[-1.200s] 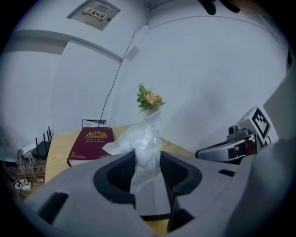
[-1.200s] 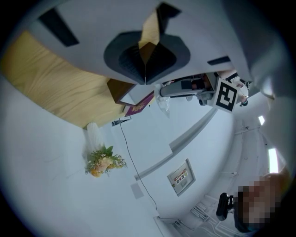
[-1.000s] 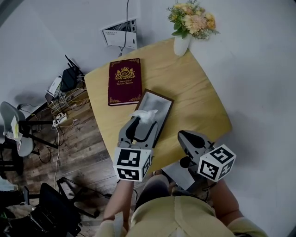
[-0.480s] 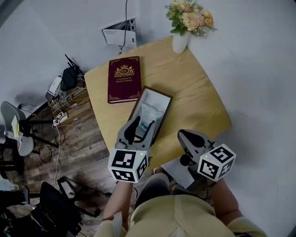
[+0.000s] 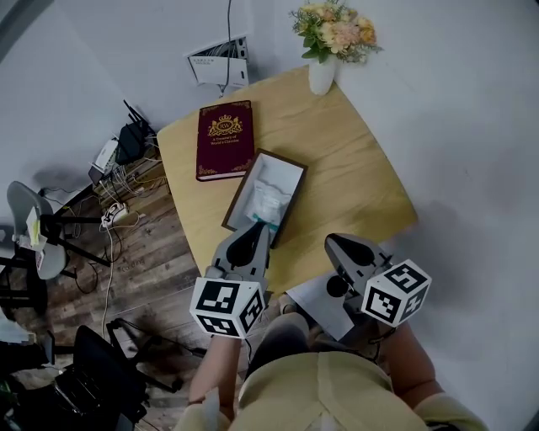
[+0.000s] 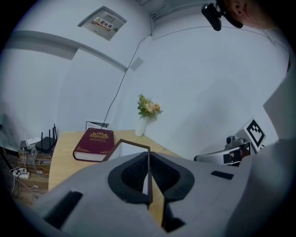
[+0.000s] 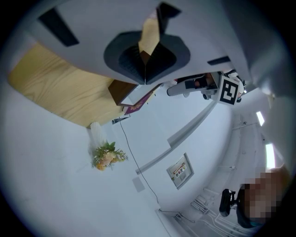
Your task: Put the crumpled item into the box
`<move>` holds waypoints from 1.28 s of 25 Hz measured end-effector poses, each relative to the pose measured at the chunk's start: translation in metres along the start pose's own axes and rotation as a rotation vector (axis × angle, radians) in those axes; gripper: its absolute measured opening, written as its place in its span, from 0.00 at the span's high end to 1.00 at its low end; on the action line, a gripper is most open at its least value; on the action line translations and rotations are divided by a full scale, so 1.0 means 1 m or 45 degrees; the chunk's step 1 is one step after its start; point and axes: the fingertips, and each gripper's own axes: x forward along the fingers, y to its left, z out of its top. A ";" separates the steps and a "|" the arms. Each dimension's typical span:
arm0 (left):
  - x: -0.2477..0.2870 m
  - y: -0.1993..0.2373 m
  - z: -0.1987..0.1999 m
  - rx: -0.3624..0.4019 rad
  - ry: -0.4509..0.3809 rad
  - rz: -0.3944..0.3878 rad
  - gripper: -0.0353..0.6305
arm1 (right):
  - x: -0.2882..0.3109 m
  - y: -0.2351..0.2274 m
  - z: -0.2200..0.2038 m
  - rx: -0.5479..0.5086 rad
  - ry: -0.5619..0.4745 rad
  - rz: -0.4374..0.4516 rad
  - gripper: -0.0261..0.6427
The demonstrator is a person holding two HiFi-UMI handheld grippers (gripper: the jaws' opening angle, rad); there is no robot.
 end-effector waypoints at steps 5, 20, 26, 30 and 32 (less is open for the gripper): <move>-0.015 -0.013 -0.005 -0.008 -0.001 0.023 0.91 | -0.016 0.004 -0.002 -0.021 -0.011 0.016 0.92; -0.067 -0.057 -0.021 -0.052 -0.021 0.075 0.91 | -0.058 0.020 -0.010 -0.065 -0.042 0.070 0.92; -0.082 -0.068 -0.029 -0.061 -0.028 0.095 0.91 | -0.072 0.025 -0.016 -0.078 -0.045 0.077 0.92; -0.091 -0.074 -0.031 -0.063 -0.037 0.111 0.91 | -0.080 0.027 -0.021 -0.082 -0.039 0.081 0.92; -0.095 -0.076 -0.032 -0.063 -0.040 0.118 0.91 | -0.083 0.028 -0.023 -0.085 -0.038 0.081 0.92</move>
